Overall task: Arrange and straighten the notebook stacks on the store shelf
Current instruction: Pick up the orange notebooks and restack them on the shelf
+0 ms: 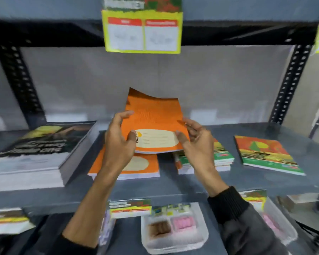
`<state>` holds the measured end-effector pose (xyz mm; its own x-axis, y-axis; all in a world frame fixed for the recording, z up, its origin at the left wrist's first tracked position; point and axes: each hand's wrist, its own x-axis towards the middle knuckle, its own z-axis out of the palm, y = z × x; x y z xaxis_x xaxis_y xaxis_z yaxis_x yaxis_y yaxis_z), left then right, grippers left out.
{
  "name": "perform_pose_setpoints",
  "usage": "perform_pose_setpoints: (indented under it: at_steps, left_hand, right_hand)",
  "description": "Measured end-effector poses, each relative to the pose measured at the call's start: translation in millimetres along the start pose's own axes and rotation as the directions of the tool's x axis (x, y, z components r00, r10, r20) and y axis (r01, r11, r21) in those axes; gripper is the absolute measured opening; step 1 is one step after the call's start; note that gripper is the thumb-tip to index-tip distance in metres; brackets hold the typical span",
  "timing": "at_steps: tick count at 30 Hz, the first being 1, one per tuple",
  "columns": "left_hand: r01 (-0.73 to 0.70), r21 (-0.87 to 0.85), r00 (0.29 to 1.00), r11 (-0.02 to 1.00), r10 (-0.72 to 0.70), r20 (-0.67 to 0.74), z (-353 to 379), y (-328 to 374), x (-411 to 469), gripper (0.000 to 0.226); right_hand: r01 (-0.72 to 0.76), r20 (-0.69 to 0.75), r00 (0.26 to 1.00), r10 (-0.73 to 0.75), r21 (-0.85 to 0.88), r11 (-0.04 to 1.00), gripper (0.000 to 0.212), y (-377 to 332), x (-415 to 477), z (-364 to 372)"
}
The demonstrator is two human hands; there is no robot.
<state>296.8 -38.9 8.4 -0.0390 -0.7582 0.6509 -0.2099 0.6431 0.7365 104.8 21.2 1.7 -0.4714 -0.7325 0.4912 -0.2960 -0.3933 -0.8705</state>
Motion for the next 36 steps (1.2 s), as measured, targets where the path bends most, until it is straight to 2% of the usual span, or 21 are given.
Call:
perform_pose_setpoints:
  at_steps: [5,7,9,12,14,15,16,20,22,25,28,31,34,36]
  left_hand:
    - [0.107,0.148,0.994,0.983,-0.111,0.022,-53,-39,-7,0.049]
    - [0.187,0.281,0.975,0.941,-0.212,0.06,-65,-54,-10,0.045]
    - [0.234,0.475,0.947,0.849,-0.31,0.088,-73,-61,-16,0.035]
    - [0.211,0.642,0.912,0.737,-0.384,0.141,-80,-58,-16,0.032]
    - [0.125,0.781,0.919,0.612,-0.368,0.141,-78,-51,-12,0.04]
    - [0.075,0.832,0.941,0.55,-0.314,0.123,-73,-46,-10,0.046]
    - [0.032,0.842,0.967,0.538,-0.229,0.11,-64,-38,-6,0.05]
    - [-0.151,0.637,0.988,0.756,0.09,0.128,1,-5,13,0.06]
    - [-0.272,0.558,0.962,0.784,0.241,0.13,44,10,18,0.063]
    - [-0.393,0.466,0.919,0.793,0.343,0.193,112,32,18,0.067]
    - [-0.412,0.399,0.904,0.819,0.313,0.289,177,48,14,0.067]
    - [-0.383,0.338,0.872,0.86,0.216,0.438,245,64,-1,0.071]
    - [-0.236,0.362,0.808,0.902,-0.025,0.588,301,75,-18,0.079]
    - [-0.149,0.434,0.743,0.889,-0.189,0.642,334,82,-32,0.082]
  right_hand:
    - [-0.012,0.165,0.986,0.038,-0.151,0.988,0.047,13,-19,63]
    - [0.019,0.218,0.974,0.062,-0.348,0.937,0.042,18,-25,79]
    - [0.068,0.245,0.967,0.074,-0.525,0.848,0.035,23,-32,87]
    - [0.179,0.271,0.962,0.029,-0.708,0.683,0.036,23,-40,87]
    - [0.205,0.296,0.955,0.017,-0.701,0.684,0.043,20,-39,82]
    - [0.209,0.294,0.956,-0.001,-0.678,0.705,0.049,17,-37,78]
    - [0.222,0.275,0.961,-0.04,-0.672,0.707,0.055,14,-33,71]
    - [0.287,0.151,0.947,-0.283,-0.794,0.535,0.068,5,-6,31]
    - [0.277,0.108,0.923,-0.368,-0.853,0.443,0.072,4,10,-3]
    - [0.213,0.055,0.906,-0.419,-0.916,0.339,0.075,9,32,-64]
    - [0.129,-0.001,0.91,-0.415,-0.95,0.283,0.077,17,42,-123]
    - [0.022,-0.084,0.93,-0.357,-0.959,0.282,0.079,30,45,-183]
    - [-0.05,-0.14,0.958,-0.248,-0.939,0.34,0.081,47,44,-227]
    - [-0.123,-0.184,0.974,-0.134,-0.921,0.371,0.083,62,42,-253]
